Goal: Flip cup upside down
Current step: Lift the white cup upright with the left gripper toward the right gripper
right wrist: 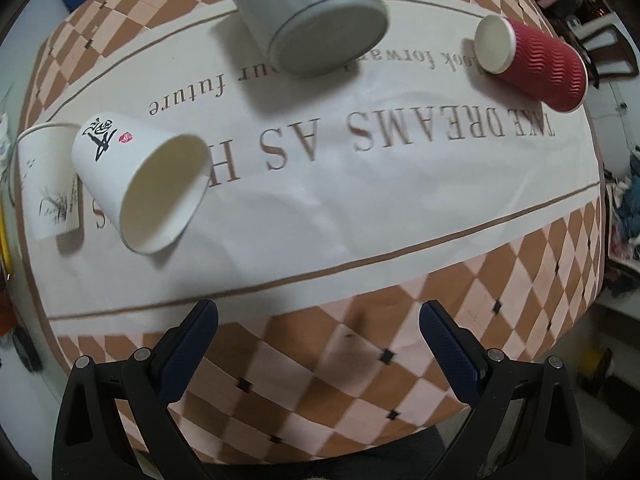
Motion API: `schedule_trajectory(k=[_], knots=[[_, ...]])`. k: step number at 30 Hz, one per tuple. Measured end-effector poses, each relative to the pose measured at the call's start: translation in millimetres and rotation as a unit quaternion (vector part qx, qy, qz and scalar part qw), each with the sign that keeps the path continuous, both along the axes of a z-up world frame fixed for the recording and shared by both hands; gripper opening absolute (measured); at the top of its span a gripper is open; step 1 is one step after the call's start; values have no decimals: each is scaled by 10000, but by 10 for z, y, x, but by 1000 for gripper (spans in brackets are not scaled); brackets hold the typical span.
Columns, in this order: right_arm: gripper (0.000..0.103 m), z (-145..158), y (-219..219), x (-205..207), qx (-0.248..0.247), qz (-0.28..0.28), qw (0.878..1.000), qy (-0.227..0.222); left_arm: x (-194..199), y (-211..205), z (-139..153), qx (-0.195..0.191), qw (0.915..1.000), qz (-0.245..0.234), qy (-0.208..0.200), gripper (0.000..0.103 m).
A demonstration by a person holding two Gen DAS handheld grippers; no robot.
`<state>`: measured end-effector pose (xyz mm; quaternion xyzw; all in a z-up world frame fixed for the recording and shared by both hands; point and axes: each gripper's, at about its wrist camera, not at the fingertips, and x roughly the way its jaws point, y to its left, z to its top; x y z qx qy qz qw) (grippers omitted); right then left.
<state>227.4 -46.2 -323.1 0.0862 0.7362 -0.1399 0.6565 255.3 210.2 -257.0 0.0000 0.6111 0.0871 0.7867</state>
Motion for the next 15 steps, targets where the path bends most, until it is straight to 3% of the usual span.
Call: schedule_trajectory(k=[7, 15], knots=[[102, 276, -277, -160, 115, 488, 9986, -146, -539, -860, 176, -178, 9981, -547, 232, 66], [102, 451, -732, -412, 104, 369, 9993, -36, -1018, -2057, -13, -516, 9861, -1403, 718, 66]])
